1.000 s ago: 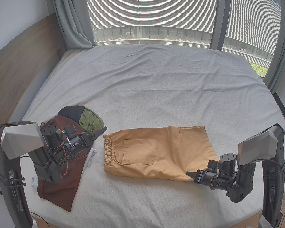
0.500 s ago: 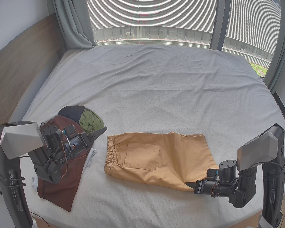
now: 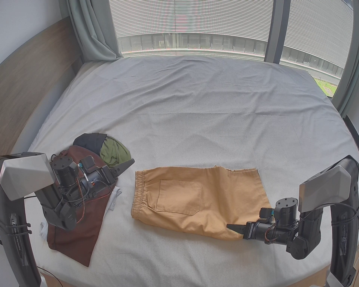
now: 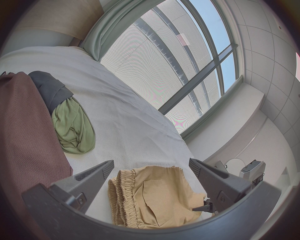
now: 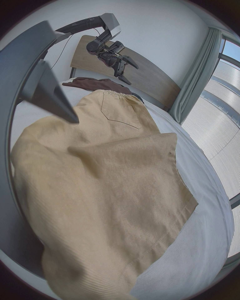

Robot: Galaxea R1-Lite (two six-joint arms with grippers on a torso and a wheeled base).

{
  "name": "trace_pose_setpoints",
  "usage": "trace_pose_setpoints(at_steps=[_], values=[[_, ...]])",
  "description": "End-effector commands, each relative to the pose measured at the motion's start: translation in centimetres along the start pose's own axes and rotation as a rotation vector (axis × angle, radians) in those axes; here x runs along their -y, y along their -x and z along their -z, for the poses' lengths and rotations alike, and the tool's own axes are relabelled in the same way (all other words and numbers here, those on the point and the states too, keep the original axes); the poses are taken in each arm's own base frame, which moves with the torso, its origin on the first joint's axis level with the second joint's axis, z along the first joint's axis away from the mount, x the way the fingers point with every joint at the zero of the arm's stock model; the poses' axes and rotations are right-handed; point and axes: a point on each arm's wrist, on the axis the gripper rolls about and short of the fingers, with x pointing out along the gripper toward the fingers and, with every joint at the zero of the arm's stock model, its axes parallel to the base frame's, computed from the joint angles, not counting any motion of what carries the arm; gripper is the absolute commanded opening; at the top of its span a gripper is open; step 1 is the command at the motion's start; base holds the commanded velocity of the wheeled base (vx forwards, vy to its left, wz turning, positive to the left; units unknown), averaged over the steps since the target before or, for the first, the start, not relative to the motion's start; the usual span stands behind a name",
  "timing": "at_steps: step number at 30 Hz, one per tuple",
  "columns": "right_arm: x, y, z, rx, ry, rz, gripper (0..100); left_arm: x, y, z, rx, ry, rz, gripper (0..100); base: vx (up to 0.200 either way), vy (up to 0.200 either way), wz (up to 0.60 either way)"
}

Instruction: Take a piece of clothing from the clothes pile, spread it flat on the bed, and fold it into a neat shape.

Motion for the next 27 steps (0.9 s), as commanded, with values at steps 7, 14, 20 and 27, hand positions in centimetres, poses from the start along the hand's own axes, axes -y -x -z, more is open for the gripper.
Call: trace_pose_setpoints(at_steps=[7, 14, 20, 27], values=[[-0.2, 2.1, 1.8, -0.091, 0.015, 0.026, 100, 0.0, 0.0, -0.2, 0.008, -0.006, 0.004, 100, 0.0, 0.0, 0.0], [-1.5, 4.7, 2.7, -0.19, 0.121, -0.11, 100, 0.0, 0.0, -0.2, 0.008, -0.006, 0.004, 100, 0.0, 0.0, 0.0], [-3.1, 6.3, 1.4, -0.155, 0.166, -0.225, 100, 0.0, -0.1, -0.2, 0.009, -0.006, 0.004, 100, 0.0, 0.0, 0.0], [-3.8, 7.5, 0.4, -0.114, 0.184, -0.274, 100, 0.0, 0.0, -0.2, 0.008, -0.006, 0.004, 100, 0.0, 0.0, 0.0]])
